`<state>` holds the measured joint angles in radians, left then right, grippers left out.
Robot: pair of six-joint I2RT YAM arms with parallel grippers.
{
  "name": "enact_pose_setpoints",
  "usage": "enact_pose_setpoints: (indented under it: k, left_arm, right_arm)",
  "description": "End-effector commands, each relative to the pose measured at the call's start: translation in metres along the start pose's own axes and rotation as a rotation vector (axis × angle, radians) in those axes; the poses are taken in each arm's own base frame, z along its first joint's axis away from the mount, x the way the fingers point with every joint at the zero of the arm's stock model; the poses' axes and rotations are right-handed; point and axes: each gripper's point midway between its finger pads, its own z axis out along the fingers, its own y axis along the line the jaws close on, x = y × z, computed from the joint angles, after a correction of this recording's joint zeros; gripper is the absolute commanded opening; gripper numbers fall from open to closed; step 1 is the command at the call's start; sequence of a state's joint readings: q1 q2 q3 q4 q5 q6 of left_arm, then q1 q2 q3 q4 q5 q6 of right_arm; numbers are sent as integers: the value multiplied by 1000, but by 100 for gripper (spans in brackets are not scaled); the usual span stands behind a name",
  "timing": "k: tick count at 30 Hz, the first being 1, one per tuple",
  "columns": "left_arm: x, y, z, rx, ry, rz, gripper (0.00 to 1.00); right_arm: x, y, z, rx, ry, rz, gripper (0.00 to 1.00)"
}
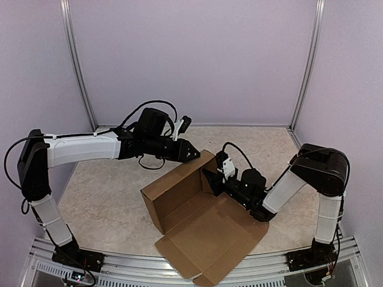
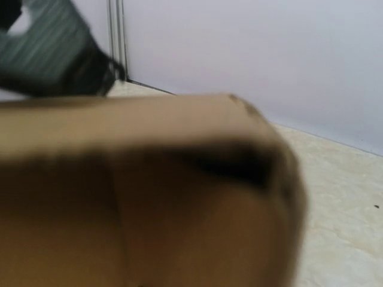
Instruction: Fold the paper box
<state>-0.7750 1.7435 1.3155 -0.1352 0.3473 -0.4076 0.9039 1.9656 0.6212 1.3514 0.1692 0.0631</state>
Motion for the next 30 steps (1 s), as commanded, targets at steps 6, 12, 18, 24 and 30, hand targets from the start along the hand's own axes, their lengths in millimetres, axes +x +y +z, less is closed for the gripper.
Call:
enact_pose_setpoints:
  k: [6, 12, 18, 24, 30]
  left_arm:
    - [10, -12, 18, 59, 29, -13, 27]
    - [11, -19, 20, 76, 34, -9, 27]
    - [14, -22, 23, 88, 40, -14, 27]
    - [15, -24, 24, 94, 42, -15, 27]
    - [14, -23, 24, 87, 37, -16, 27]
  right_arm:
    - [-16, 1, 2, 40, -82, 15, 31]
    - [-13, -2, 1, 70, -81, 12, 27]
    - [-8, -11, 1, 133, -74, 13, 25]
    - [-2, -12, 2, 148, -67, 21, 20]
    - [4, -8, 1, 155, -52, 16, 18]
